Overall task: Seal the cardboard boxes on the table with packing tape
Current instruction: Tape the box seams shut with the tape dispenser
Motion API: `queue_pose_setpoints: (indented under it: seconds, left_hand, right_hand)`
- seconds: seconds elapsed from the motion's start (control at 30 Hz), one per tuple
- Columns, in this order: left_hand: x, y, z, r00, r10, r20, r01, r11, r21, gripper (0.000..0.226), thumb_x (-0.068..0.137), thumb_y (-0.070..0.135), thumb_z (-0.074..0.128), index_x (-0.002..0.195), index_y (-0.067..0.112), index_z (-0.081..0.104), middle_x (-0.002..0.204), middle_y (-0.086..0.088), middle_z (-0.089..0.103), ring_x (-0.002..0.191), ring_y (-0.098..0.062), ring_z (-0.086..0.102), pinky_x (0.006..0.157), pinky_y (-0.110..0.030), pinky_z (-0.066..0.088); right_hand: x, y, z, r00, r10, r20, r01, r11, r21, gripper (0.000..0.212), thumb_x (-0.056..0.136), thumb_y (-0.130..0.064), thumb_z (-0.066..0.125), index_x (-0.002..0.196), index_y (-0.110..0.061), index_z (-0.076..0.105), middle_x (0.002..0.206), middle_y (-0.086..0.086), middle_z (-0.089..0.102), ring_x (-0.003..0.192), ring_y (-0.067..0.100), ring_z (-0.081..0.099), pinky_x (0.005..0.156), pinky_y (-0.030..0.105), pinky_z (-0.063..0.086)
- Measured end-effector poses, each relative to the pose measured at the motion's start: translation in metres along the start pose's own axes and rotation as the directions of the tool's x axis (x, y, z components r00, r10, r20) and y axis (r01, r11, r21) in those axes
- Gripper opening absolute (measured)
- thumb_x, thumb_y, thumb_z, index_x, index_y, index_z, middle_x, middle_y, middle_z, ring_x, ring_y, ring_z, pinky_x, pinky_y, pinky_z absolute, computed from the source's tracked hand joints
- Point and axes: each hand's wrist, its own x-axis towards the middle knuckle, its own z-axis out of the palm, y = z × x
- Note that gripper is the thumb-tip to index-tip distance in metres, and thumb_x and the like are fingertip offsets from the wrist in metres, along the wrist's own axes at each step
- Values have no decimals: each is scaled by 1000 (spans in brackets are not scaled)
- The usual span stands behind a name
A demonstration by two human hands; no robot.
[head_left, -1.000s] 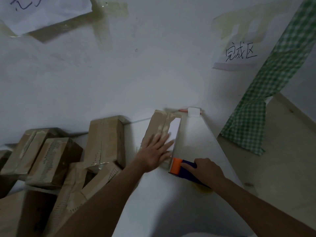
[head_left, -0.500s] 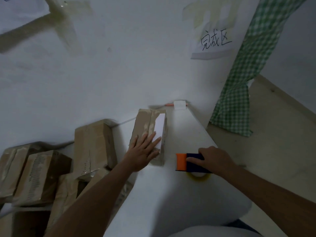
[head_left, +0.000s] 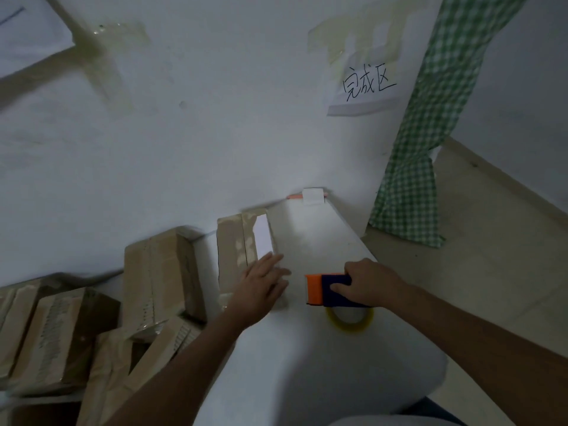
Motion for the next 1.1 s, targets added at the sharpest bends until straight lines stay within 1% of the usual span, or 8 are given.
queue_pose_setpoints:
  seconds: [0.13, 0.33, 0.5, 0.57, 0.67, 0.77, 0.9, 1.1]
  left_hand:
    - [-2, 6, 10, 994, -83, -75, 72, 988, -135, 21, 99, 36, 54, 108, 29, 71, 149, 9, 43, 149, -9, 16, 119, -41, 17]
    - [-4, 12, 9, 987, -146, -67, 132, 974, -185, 21, 99, 36, 54, 107, 27, 71, 149, 11, 41, 148, -8, 12, 118, -42, 15]
    - [-6, 16, 9, 981, -179, -80, 161, 968, -193, 21, 99, 36, 54, 107, 27, 70, 149, 12, 41, 148, -7, 11, 116, -40, 13]
    - [-6, 17, 9, 980, -177, -88, 156, 966, -207, 20, 99, 35, 55, 107, 26, 70, 149, 12, 42, 148, -8, 12, 115, -38, 13]
    - [-5, 16, 10, 983, -162, -89, 142, 970, -196, 20, 98, 34, 56, 107, 25, 71, 149, 9, 43, 149, -10, 13, 116, -39, 14]
    - [-4, 16, 10, 985, -153, -76, 137, 973, -187, 21, 99, 33, 55, 109, 24, 71, 149, 9, 42, 149, -11, 13, 117, -41, 13]
    - [-4, 15, 8, 986, -146, -76, 130, 974, -185, 21, 99, 31, 56, 109, 22, 72, 149, 6, 44, 149, -15, 16, 117, -41, 13]
    - [-1, 13, 11, 986, -142, -85, 124, 974, -190, 20, 97, 29, 59, 106, 19, 74, 148, 2, 47, 148, -20, 20, 116, -44, 17]
  right_hand:
    - [3, -2, -1, 999, 26, -25, -27, 999, -43, 47, 89, -65, 48, 90, -19, 48, 77, -2, 46, 70, 18, 52, 61, 29, 42]
    - [12, -21, 12, 996, 48, -77, -58, 991, -124, 51, 91, -64, 45, 98, -15, 57, 81, -1, 50, 69, 17, 50, 60, 28, 38]
    - [25, -18, 16, 990, 122, -69, -125, 992, -32, 50, 93, -61, 44, 68, -17, 44, 67, -2, 43, 59, 14, 47, 51, 27, 33]
    - [23, 0, 11, 985, 163, -54, -164, 986, -13, 50, 94, -60, 44, 65, -19, 38, 66, -1, 43, 59, 15, 48, 51, 26, 34]
    - [13, 16, 4, 981, 192, -38, -182, 966, 186, 54, 91, -62, 47, 64, -16, 40, 61, 0, 42, 51, 13, 40, 47, 24, 28]
    - [-6, 8, 2, 991, 81, 105, -106, 960, 261, 51, 88, -64, 51, 76, -15, 53, 71, 3, 52, 60, 16, 48, 54, 26, 32]
    - [-45, -10, 18, 919, -61, 389, -15, 982, 189, 46, 89, -60, 55, 99, -15, 57, 90, 2, 55, 74, 15, 50, 58, 25, 35]
    - [-70, -34, 70, 919, -95, 383, 61, 993, 101, 38, 96, -37, 55, 113, -3, 56, 109, 16, 60, 85, 23, 53, 69, 31, 38]
